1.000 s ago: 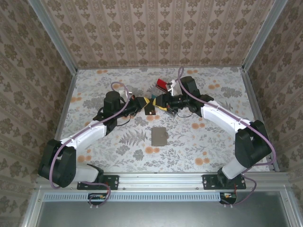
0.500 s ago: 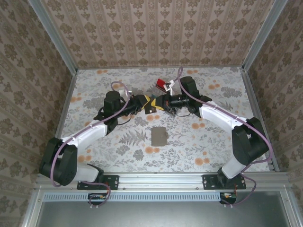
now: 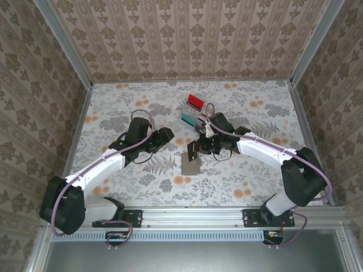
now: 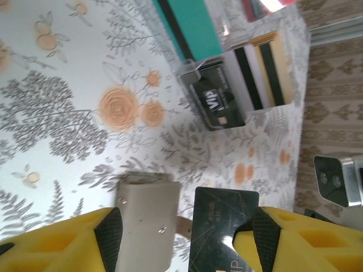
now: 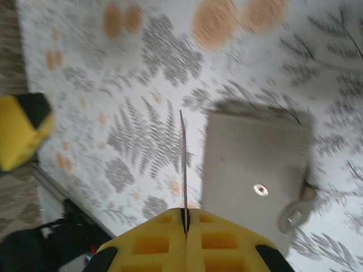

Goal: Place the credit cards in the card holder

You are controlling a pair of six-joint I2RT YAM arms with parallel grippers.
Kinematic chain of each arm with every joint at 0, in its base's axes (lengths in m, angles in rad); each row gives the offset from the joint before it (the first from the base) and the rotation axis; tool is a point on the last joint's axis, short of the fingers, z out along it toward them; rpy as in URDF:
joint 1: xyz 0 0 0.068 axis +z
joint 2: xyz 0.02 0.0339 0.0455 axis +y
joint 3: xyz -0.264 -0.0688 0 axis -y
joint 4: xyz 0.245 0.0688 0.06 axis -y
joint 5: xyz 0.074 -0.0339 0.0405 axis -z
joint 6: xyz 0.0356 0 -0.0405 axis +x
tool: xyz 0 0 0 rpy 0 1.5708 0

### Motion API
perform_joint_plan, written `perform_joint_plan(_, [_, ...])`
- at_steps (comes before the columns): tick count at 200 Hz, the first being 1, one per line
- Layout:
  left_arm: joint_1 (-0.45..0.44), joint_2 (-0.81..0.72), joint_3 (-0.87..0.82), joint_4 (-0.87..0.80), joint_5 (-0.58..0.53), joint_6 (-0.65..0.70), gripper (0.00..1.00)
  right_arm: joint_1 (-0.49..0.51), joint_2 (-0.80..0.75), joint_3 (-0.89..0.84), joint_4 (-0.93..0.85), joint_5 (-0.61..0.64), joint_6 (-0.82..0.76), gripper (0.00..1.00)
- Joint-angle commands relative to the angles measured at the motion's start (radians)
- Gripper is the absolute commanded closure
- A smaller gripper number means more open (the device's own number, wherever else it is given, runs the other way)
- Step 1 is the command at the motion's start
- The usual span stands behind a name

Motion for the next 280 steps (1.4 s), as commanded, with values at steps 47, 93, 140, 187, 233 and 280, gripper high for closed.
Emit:
perform_joint_plan(47, [-0.114, 0.077, 0.099, -0.242, -0.145, 0.124, 0.32, 0.005, -0.004, -0.061, -0.113, 0.238, -0.036, 0.99])
perform_joint_plan(93, [-0.186, 0.203, 0.223, -0.355, -0.193, 0.182, 0.31, -0.013, -0.024, -0.106, -0.137, 0.27, -0.05, 0.99])
perform_joint_plan(140, [-0.234, 0.323, 0.333, -0.405, -0.202, 0.215, 0.3, -0.062, -0.063, -0.143, -0.122, 0.215, -0.075, 0.98])
perform_joint_plan(187, [-0.268, 0.408, 0.412, -0.434, -0.208, 0.232, 0.29, -0.075, -0.11, -0.148, -0.144, 0.202, -0.077, 0.96])
perform_joint_plan(233, [-0.292, 0.458, 0.453, -0.444, -0.2, 0.236, 0.3, -0.086, -0.126, -0.157, -0.182, 0.249, -0.079, 0.96])
perform_joint_plan(280, [-0.303, 0.489, 0.469, -0.457, -0.209, 0.237, 0.3, -0.091, -0.11, -0.17, -0.21, 0.288, -0.085, 0.97])
